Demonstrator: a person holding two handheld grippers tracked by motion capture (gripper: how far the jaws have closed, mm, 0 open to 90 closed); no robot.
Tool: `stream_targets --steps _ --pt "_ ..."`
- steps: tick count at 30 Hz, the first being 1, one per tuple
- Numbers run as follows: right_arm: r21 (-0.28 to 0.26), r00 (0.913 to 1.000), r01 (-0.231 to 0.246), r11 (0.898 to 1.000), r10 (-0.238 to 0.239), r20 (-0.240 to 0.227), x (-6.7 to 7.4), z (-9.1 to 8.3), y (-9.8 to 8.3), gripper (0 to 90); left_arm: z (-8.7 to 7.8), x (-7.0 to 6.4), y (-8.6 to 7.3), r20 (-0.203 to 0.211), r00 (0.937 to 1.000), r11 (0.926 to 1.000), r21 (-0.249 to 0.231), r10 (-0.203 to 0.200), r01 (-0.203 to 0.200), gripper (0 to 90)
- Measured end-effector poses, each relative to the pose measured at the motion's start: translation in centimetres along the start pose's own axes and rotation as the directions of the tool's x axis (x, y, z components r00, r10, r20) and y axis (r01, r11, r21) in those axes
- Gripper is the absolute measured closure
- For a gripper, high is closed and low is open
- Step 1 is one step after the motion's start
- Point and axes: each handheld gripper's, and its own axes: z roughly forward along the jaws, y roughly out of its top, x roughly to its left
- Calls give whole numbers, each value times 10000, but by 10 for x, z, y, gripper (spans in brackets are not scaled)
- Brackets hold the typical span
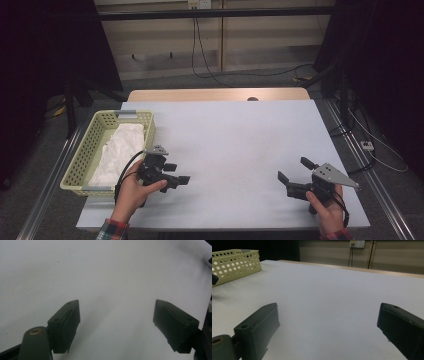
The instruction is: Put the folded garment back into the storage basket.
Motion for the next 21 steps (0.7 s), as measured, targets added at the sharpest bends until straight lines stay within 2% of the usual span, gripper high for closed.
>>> stream_targets --steps 11,16,19,21 --pt "-4 10000 -4 10000 4 4 0 -1 0 40 -2 0 -10 59 9999 9996 -253 -108 110 215" --pt "1 10000 -16 10000 16 4 0 0 0 40 -5 -3 -11 -27 10000 9994 -339 13 -14 213" --pt "6 10000 -14 10000 14 -2 0 0 0 40 -7 -4 -12 84 10000 9992 -405 -21 25 209" --pt "20 10000 -3 10000 3 -3 0 0 0 40 -9 -5 -14 1 10000 9988 -479 -36 36 207"
